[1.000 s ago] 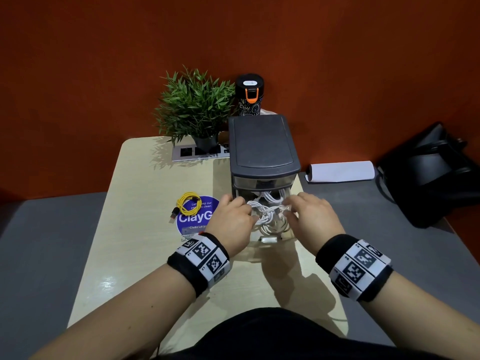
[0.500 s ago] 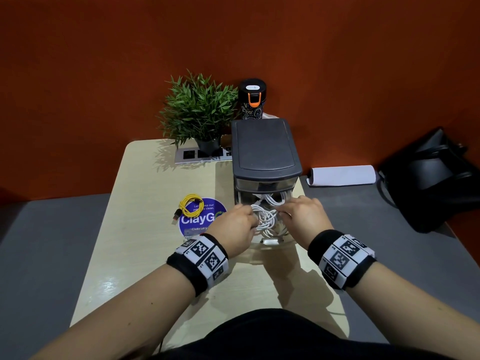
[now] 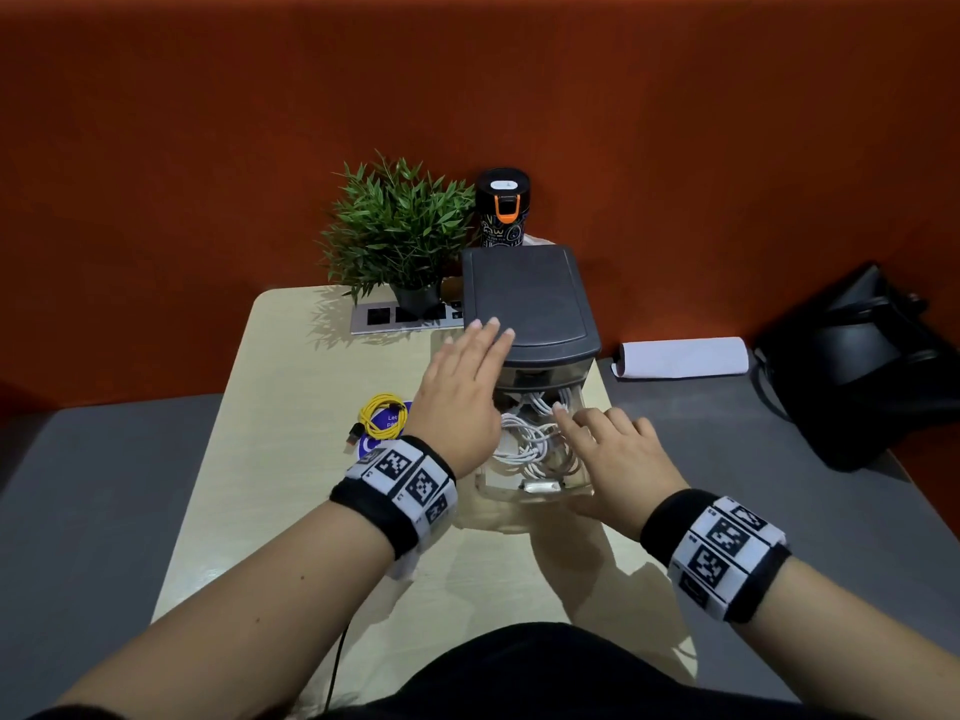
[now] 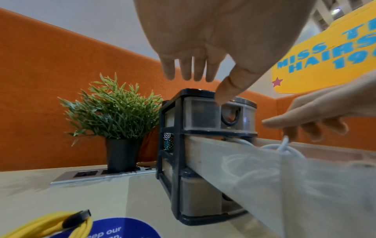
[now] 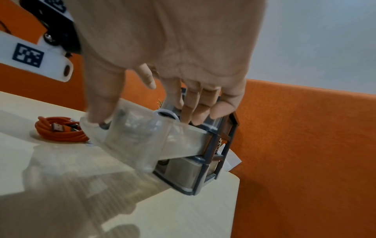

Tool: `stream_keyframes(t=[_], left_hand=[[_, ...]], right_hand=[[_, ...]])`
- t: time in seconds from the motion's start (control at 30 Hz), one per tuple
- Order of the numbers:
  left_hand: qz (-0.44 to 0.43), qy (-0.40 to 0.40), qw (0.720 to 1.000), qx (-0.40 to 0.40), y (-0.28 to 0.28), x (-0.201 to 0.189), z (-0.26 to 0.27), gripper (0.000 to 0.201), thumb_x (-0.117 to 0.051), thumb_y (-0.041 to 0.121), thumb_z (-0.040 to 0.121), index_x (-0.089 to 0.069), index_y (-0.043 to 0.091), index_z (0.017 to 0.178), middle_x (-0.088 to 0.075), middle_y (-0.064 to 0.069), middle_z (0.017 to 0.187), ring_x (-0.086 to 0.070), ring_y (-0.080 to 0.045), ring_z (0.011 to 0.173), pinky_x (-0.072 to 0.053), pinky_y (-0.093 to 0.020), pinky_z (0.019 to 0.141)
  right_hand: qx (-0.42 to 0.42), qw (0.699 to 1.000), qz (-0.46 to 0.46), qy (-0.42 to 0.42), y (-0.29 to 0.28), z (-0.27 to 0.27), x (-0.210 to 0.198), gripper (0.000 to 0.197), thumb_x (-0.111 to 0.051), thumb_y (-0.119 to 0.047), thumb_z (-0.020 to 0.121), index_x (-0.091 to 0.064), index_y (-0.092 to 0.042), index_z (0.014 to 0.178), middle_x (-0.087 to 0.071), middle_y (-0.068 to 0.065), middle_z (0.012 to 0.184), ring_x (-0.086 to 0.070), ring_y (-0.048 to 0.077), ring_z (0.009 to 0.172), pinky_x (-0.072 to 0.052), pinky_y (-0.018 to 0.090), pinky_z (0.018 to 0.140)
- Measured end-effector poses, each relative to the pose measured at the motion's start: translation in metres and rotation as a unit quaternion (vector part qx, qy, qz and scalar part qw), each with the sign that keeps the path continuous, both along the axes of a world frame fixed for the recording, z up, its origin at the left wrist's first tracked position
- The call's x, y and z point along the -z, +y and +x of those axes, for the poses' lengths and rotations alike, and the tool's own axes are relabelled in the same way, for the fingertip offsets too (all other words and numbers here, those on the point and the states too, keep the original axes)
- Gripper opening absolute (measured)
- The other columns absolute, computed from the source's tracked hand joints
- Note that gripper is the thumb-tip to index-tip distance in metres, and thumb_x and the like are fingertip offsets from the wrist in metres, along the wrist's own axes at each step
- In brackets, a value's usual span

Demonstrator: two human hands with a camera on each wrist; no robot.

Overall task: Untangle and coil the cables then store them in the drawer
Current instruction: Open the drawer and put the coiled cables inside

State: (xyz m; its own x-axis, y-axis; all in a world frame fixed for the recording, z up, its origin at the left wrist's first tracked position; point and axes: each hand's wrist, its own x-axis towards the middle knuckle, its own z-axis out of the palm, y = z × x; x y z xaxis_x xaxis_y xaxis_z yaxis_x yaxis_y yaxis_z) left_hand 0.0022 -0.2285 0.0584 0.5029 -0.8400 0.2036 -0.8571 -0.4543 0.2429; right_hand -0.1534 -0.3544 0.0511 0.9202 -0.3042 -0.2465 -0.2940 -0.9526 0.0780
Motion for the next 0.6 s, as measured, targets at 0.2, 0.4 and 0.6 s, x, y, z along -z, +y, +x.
stream_keyframes(t=[0.2,0.4,0.6], left_hand=[[0.075,-0.008,0.997,-0.005,-0.002,-0.001,0.011,0.076,-0.045,0.007,0.084,-0.012,0.024,0.151,-0.013,0.006,0.158,-0.009,-0.009,0.145,-0.002,-0.035,0.117],[0.066,-0.011,0.998,-0.005,-0.001,-0.008,0.017,0.072,-0.044,0.006,0.085,-0.020,0.027,0.149,-0.021,0.010,0.156,-0.017,-0.006,0.143,-0.005,-0.034,0.116],[0.063,-0.008,0.998,0.001,-0.001,-0.009,0.019,0.070,-0.044,0.007,0.085,-0.023,0.028,0.149,-0.023,0.010,0.155,-0.018,-0.006,0.142,-0.006,-0.034,0.115]], right_hand=[[0.106,0.981,0.097,-0.131,-0.002,0.006,0.005,0.052,-0.066,-0.042,0.081,-0.042,-0.025,0.123,-0.047,-0.004,0.115,-0.045,0.020,0.112,-0.031,0.033,0.090],[0.190,0.962,0.133,-0.142,-0.018,0.035,0.007,0.026,-0.063,-0.040,0.087,-0.046,-0.022,0.080,-0.048,-0.005,0.086,-0.055,0.022,0.087,-0.037,0.033,0.084],[0.201,0.976,0.037,-0.076,-0.027,0.060,0.012,0.041,-0.044,-0.048,0.095,-0.064,-0.015,0.081,-0.062,0.003,0.079,-0.061,0.024,0.081,-0.039,0.032,0.081]])
